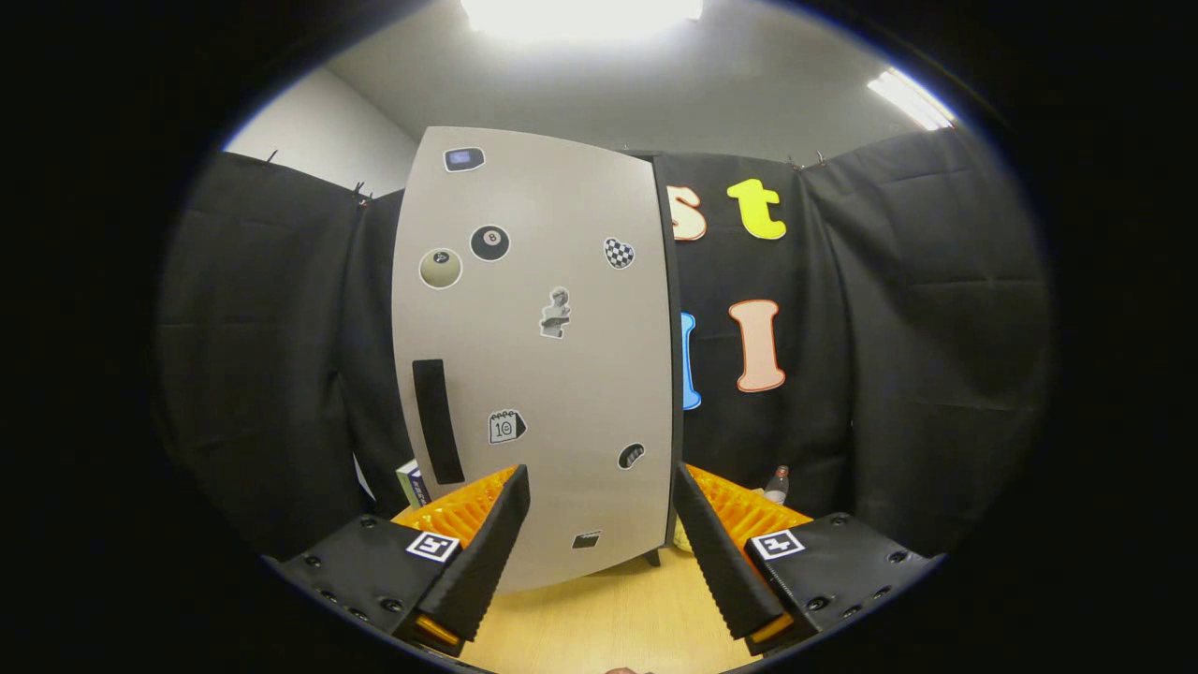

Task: Open the shoe cabinet door, grab the shoes and put them into the shoe cabinet, then close the shoe cabinet door.

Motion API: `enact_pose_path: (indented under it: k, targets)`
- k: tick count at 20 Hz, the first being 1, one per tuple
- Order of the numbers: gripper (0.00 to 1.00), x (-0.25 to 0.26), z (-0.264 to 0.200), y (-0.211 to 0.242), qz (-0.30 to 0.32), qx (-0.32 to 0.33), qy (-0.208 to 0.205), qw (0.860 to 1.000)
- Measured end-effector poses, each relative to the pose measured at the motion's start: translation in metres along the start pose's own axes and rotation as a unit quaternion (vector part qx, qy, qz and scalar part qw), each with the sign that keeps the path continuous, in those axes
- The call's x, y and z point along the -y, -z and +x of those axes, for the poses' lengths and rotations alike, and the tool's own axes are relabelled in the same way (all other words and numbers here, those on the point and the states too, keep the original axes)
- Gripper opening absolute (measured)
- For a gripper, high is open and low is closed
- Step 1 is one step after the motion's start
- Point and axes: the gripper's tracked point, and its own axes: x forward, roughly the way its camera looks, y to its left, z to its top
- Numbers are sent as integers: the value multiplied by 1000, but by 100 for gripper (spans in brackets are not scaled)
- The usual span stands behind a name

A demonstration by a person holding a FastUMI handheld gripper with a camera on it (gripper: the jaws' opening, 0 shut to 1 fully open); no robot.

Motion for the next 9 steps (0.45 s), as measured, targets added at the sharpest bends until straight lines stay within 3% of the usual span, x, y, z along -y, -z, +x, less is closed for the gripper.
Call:
enact_pose_path:
  k: [9]
  targets:
    - [97, 13, -22, 4, -1, -2, -10, 1000]
